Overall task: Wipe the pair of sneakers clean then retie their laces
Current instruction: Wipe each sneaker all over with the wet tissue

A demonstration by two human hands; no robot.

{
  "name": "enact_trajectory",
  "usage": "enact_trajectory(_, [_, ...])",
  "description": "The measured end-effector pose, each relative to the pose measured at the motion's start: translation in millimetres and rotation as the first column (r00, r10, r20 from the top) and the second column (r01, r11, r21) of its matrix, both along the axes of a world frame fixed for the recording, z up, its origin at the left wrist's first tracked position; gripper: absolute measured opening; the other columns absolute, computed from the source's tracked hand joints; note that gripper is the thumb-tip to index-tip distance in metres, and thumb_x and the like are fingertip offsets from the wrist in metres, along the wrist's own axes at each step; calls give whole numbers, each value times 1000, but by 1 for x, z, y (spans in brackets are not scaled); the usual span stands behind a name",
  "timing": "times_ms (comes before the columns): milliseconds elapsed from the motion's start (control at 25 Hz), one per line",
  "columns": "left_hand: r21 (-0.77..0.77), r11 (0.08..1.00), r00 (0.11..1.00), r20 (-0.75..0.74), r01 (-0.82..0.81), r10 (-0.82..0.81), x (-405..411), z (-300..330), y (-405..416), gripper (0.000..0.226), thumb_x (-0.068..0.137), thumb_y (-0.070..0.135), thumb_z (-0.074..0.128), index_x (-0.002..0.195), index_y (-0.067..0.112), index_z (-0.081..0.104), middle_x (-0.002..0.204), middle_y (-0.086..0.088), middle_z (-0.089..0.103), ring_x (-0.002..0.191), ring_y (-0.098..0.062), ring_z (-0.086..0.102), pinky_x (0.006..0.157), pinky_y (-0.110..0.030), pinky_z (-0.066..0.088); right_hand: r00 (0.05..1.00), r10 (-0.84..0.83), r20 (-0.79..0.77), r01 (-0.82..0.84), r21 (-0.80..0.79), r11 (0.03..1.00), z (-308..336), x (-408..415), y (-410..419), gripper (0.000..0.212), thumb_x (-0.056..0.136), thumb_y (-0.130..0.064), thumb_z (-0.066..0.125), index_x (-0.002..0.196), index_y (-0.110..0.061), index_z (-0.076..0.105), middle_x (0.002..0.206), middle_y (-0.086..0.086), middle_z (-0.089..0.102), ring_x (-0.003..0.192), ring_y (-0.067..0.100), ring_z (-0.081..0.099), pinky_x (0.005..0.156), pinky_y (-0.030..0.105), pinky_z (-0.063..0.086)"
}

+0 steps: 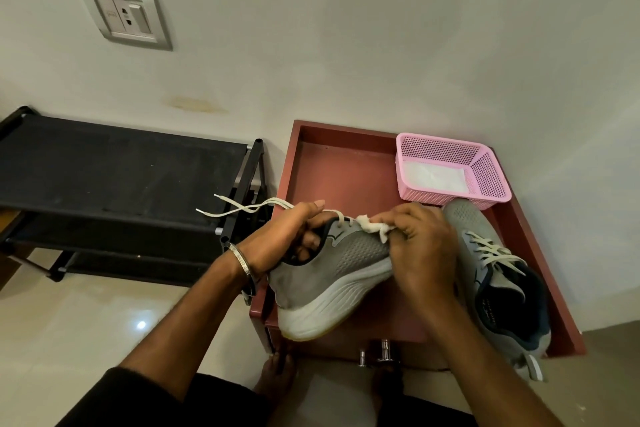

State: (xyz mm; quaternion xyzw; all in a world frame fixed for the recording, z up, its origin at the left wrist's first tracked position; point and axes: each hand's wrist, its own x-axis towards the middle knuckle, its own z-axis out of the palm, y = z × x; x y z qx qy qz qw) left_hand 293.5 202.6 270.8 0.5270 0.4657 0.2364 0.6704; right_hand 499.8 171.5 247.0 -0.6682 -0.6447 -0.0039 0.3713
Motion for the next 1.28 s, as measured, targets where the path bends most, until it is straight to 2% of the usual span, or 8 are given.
enact_trajectory(280, [187, 980, 998, -25, 68, -64, -1, -10, 5, 41, 98, 34, 53, 61, 17, 57, 59, -4, 36, 52, -14, 32, 52, -26, 26, 994, 112, 14, -111, -62, 992, 4, -18, -10, 36, 75, 5, 63, 94, -22, 76, 91, -10, 67, 87, 16, 59, 77, 40, 48])
enact_trajectory(400, [259, 951, 984, -8, 171, -175, -3, -15, 8, 10, 89, 29, 68, 92, 24, 76, 74, -33, 53, 73, -26, 48, 69, -39, 37, 989, -79, 129, 91, -88, 992, 7, 4, -2, 26, 81, -9, 66, 102, -22, 75, 96, -6, 68, 89, 19, 55, 76, 35, 40])
enact_trajectory(440, [262, 947, 981, -8, 187, -192, -4, -17, 10, 18, 87, 29, 70, 104, 29, 75, 81, -39, 56, 79, -28, 50, 74, -42, 38, 985, -111, 134, 125, -95, 988, 6, 6, -3, 25, 82, -11, 66, 104, -20, 74, 98, -5, 68, 90, 19, 53, 75, 35, 40])
enact_trajectory(600, [301, 940, 986, -4, 162, -169, -5, -23, 12, 19, 92, 22, 65, 107, 28, 74, 69, -17, 56, 71, -27, 51, 71, -41, 41, 999, 15, 32, -13, -74, 997, 2, -23, -28, 28, 84, -8, 64, 109, -14, 73, 98, -1, 64, 91, 18, 56, 76, 35, 51])
enact_trajectory(760, [352, 923, 987, -83, 157, -136, -8, -26, 15, 32, 87, 31, 64, 118, 26, 68, 63, -19, 49, 65, -24, 45, 66, -38, 41, 957, 287, 46, -281, -99, 955, -4, -47, -48, 32, 86, -12, 55, 113, -13, 71, 96, 1, 62, 89, 19, 59, 77, 33, 53])
enact_trajectory(960, [414, 894, 982, -143, 171, -122, -5, -22, 13, 27, 95, 10, 60, 121, 17, 66, 50, 12, 36, 48, -7, 35, 51, -18, 33, 999, -2, 50, 6, -76, 997, -1, 3, -30, 28, 81, -5, 68, 106, -15, 75, 93, 0, 59, 84, 20, 59, 67, 37, 54])
enact_trajectory(1160, [409, 900, 988, -104, 150, -117, -5, -22, 12, 29, 92, 21, 61, 119, 14, 67, 59, -6, 43, 57, -23, 39, 57, -34, 36, 961, 275, 25, -271, -101, 957, -9, -40, -52, 31, 85, -21, 56, 112, -16, 73, 83, -1, 54, 72, 18, 54, 60, 38, 50])
enact_trajectory(1280, [414, 901, 989, -110, 132, -95, -9, -25, 14, 31, 91, 24, 61, 121, 18, 66, 56, 3, 39, 57, -22, 38, 63, -36, 37, 974, 148, 170, -134, -88, 987, -1, -10, -36, 27, 81, -15, 69, 107, -19, 74, 81, -1, 54, 72, 20, 53, 59, 38, 47])
